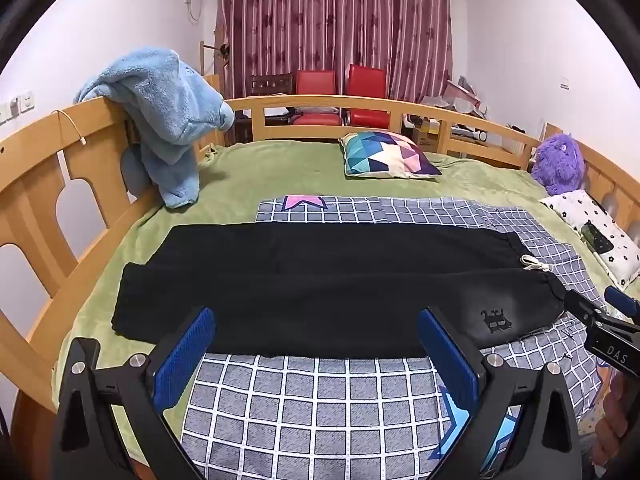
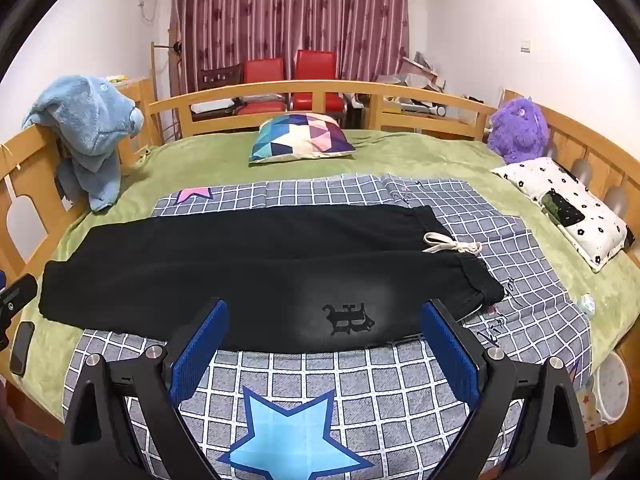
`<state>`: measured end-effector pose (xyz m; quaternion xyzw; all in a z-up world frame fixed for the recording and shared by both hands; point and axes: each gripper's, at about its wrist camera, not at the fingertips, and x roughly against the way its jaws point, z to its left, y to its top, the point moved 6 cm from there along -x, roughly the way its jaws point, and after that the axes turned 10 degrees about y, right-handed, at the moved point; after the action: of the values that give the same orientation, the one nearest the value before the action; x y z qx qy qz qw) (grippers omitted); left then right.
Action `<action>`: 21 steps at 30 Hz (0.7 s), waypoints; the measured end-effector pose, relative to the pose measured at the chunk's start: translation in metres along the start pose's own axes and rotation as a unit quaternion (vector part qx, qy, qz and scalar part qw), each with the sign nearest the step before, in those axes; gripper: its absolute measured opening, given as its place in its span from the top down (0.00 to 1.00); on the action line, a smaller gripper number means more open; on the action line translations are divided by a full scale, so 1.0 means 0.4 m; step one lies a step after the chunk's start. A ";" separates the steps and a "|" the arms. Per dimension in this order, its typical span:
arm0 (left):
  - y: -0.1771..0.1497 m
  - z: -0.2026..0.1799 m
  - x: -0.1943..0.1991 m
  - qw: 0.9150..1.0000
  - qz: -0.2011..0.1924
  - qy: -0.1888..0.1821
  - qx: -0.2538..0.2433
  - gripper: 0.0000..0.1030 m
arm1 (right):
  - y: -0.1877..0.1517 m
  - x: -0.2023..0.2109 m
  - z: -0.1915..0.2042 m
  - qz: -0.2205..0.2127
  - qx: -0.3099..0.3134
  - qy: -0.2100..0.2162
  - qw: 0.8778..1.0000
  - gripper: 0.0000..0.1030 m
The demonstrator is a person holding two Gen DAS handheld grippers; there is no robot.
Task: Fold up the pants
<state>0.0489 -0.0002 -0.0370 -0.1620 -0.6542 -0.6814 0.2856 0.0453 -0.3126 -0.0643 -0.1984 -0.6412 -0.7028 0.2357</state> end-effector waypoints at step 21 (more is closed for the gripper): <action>0.004 -0.004 0.001 1.000 -0.002 -0.018 0.010 0.01 | 0.010 0.007 0.009 0.003 0.000 0.004 1.000 0.07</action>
<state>0.0497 -0.0019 -0.0356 -0.1699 -0.6664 -0.6724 0.2736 0.0453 -0.3093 -0.0592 -0.1977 -0.6397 -0.7028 0.2404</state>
